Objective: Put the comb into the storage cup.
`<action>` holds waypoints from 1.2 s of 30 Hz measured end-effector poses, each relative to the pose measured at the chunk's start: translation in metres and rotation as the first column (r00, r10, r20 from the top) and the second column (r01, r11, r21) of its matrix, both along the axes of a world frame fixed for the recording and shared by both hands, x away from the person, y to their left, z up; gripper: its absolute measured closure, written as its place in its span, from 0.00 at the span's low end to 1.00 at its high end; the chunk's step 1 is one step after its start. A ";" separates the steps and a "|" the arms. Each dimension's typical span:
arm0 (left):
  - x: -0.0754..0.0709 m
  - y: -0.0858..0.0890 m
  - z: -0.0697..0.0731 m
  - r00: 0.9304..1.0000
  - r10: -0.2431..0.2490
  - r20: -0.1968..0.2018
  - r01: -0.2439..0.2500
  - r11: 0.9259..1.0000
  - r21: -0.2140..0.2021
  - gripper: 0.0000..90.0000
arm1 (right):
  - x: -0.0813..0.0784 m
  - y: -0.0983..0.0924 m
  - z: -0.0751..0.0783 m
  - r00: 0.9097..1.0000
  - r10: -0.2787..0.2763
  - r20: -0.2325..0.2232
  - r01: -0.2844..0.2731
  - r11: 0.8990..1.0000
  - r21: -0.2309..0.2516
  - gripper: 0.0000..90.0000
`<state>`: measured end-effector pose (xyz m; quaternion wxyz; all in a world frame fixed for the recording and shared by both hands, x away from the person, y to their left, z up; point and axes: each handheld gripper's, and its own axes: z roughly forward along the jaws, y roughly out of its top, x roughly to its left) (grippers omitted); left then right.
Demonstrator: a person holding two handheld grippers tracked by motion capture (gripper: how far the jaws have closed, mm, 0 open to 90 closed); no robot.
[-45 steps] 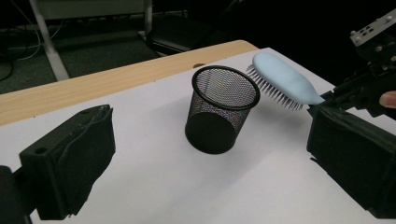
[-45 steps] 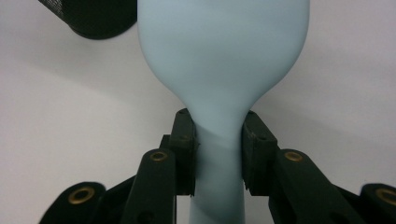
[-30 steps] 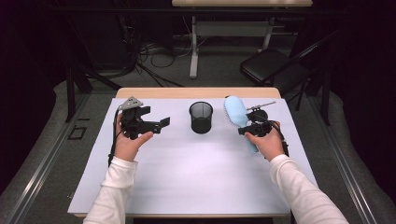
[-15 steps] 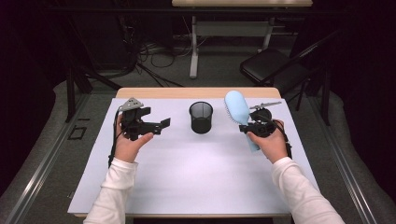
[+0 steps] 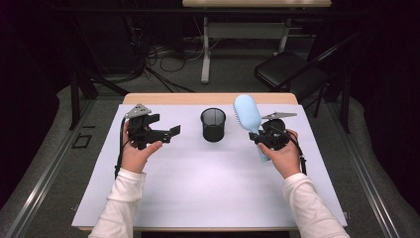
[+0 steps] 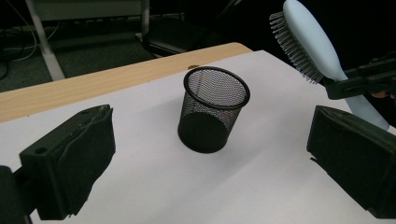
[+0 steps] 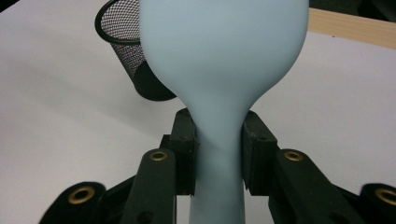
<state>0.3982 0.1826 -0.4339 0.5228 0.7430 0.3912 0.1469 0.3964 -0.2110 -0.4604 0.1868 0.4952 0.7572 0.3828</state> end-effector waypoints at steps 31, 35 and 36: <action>-0.010 -0.010 0.006 0.998 -0.055 0.006 0.055 0.998 -0.015 0.01 | -0.034 0.014 -0.001 0.984 0.034 0.175 -0.030 0.999 -0.026 0.77; -0.012 -0.014 0.008 0.997 -0.074 0.008 0.074 0.997 -0.011 0.01 | -0.037 0.017 -0.001 0.982 0.048 0.184 -0.044 0.999 -0.029 0.77; -0.012 -0.015 0.008 0.997 -0.081 0.008 0.081 0.997 -0.007 0.01 | -0.038 0.018 -0.001 0.981 0.055 0.188 -0.049 0.998 -0.035 0.77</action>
